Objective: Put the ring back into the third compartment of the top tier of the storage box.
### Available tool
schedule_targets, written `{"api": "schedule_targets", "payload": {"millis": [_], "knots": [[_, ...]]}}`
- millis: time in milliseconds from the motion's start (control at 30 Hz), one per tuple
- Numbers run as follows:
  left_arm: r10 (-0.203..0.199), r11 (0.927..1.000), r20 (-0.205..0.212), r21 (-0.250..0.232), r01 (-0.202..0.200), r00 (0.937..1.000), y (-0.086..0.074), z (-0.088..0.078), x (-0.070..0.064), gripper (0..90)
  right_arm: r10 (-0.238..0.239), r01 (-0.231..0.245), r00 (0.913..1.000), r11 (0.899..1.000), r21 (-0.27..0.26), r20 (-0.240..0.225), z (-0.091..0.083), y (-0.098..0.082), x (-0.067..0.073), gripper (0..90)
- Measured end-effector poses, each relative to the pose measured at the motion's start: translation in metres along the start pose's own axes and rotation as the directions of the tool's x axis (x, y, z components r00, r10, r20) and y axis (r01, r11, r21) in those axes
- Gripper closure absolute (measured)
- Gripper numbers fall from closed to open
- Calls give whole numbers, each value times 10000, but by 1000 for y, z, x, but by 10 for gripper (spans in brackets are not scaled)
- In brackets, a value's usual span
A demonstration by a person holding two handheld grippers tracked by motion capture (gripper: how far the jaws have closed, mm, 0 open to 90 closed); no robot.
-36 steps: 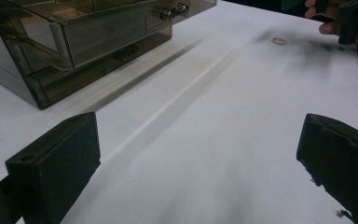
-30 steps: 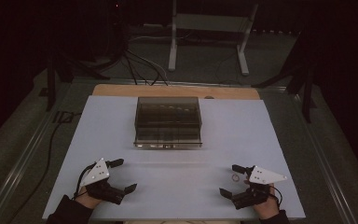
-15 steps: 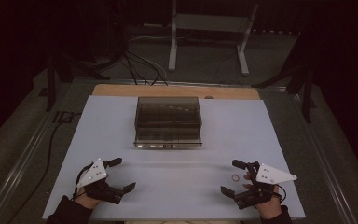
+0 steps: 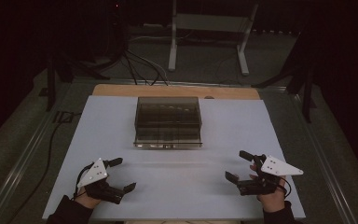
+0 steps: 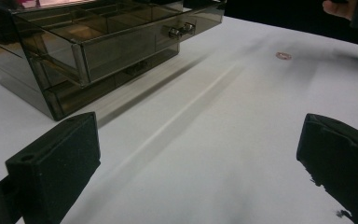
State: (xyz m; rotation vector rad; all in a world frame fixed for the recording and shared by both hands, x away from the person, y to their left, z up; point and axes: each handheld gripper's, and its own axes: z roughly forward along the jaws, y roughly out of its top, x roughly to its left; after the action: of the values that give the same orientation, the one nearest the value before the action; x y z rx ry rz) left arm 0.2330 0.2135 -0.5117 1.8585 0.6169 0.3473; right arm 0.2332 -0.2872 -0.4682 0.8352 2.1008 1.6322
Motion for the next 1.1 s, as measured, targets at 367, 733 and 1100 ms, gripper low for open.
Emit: {"api": "schedule_targets", "payload": {"millis": [367, 733, 1100], "knots": [[-62, 9999, 3, -80, 62, 10000, 0, -1, 0, 6, 823, -915, 9895, 9930, 746, 1192, 2, -8, -24, 63], [-111, 9999, 2, -121, 111, 9999, 0, -1, 1, 5, 952, -1245, 9786, 9798, 1567, 1824, 3, -16, -32, 35], [-107, 9999, -12, -104, 107, 9999, 0, -1, 1, 6, 1132, -1800, 9646, 9427, 2808, 2381, 7, -24, -32, 292]]}}
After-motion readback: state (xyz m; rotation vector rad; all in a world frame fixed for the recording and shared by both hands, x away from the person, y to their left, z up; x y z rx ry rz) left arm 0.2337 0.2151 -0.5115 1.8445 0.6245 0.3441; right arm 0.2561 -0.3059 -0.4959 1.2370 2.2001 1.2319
